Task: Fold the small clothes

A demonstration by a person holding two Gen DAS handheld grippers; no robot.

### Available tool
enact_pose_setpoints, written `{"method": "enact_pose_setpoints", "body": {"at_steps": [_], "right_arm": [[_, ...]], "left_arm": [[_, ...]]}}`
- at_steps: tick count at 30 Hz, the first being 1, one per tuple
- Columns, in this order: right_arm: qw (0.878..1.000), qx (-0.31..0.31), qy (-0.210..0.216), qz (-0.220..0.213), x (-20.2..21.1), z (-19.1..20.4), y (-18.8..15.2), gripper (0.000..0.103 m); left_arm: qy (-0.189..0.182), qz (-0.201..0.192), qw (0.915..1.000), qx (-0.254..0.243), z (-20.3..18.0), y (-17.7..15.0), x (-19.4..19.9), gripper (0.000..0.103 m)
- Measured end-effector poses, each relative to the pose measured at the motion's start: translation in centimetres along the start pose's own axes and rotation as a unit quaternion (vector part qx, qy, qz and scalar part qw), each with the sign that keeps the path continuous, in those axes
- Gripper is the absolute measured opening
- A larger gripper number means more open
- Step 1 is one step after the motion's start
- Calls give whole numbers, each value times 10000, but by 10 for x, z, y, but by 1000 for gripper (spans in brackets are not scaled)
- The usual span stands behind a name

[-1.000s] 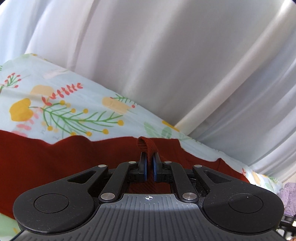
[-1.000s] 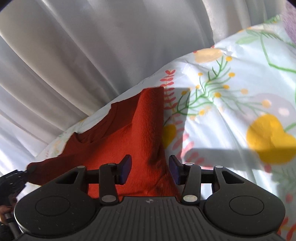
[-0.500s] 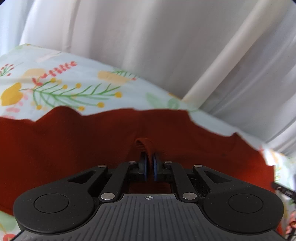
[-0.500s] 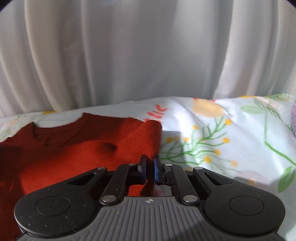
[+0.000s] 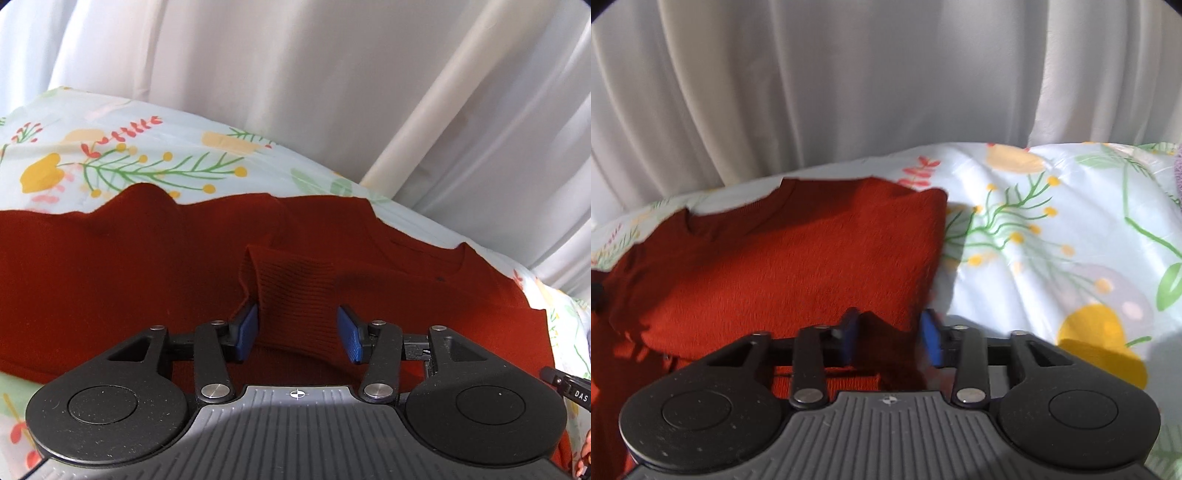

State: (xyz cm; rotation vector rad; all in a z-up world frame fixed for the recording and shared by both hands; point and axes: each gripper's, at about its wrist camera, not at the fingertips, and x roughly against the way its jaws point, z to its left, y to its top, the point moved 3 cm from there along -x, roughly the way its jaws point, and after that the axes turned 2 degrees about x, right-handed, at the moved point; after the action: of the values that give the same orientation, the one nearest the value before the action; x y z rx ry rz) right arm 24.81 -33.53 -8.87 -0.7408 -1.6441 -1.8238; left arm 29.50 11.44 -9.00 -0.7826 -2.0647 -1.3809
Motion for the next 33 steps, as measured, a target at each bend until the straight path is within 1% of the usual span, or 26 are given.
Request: {"method": "enact_pose_setpoints", "body": {"at_steps": [1, 4, 5, 8, 10, 12, 14, 16, 17, 19, 21, 22, 23, 25, 27, 28, 29, 30, 31, 32, 33], "right_arm": [[9997, 204, -129, -39, -1, 8, 2, 14], [9960, 591, -617, -255, 3, 11, 1, 6], [9951, 573, -760, -266, 1, 6, 0, 5], [9957, 467, -768, -229, -2, -2, -1, 4], [9946, 536, -871, -195, 2, 2, 1, 5], [9931, 564, -956, -370, 12, 7, 5, 5], [9926, 688, -814, -585, 22, 17, 8, 7], [9935, 852, -458, -596, 22, 31, 7, 7], [9935, 956, -306, -538, 19, 38, 5, 7], [9921, 1163, -161, -431, 10, 53, 0, 7], [9919, 1231, -124, -300, 0, 60, -7, 7], [9921, 1208, -151, -306, -4, 60, -9, 7], [9912, 1245, -193, -414, -5, 61, -11, 7], [9888, 1372, -293, -514, -8, 60, -13, 7], [9869, 1452, -399, -576, -10, 58, -13, 8], [9865, 1463, -431, -598, -11, 56, -13, 8], [9864, 1462, -442, -607, -12, 55, -13, 8], [9868, 1440, -441, -595, -10, 53, -13, 8], [9875, 1403, -445, -558, -10, 52, -12, 8], [9884, 1359, -447, -509, -10, 52, -11, 10], [9896, 1286, -448, -457, -8, 52, -10, 11]], "left_arm": [[-25, -8, 10000, 7, -2, -1, 0, 52], [-103, 3, 9999, -37, -8, -5, -2, 54], [-64, 10, 9999, -93, -9, -7, -4, 54], [88, -51, 9997, -214, -8, -9, -4, 55], [256, -23, 9996, -115, -2, -7, 0, 55], [314, -46, 9995, 1, 4, -6, 6, 56], [320, -204, 9993, 20, 3, -4, 14, 56], [287, -432, 9986, -59, -3, -3, 21, 56], [207, -467, 9986, -126, -8, -2, 22, 56], [58, -321, 9993, -184, -16, -3, 16, 56], [-72, -98, 9997, -216, -22, -6, 4, 57], [-47, -5, 9997, -238, -24, -8, -3, 57], [8, 85, 9997, -244, -23, -10, -10, 57], [-19, -52, 9996, -294, -20, -13, -14, 58], [-108, -111, 9996, -243, -14, -14, -13, 59], [-179, -136, 9996, -154, -10, -14, -12, 61], [-281, -148, 9995, -13, -4, -14, -10, 70], [-416, -129, 9989, 166, 2, -12, -7, 87], [-576, -53, 9977, 350, 9, -10, -4, 94], [-592, 52, 9966, 569, 16, -9, 1, 103], [-517, 86, 9953, 820, 26, -8, 8, 103]]}}
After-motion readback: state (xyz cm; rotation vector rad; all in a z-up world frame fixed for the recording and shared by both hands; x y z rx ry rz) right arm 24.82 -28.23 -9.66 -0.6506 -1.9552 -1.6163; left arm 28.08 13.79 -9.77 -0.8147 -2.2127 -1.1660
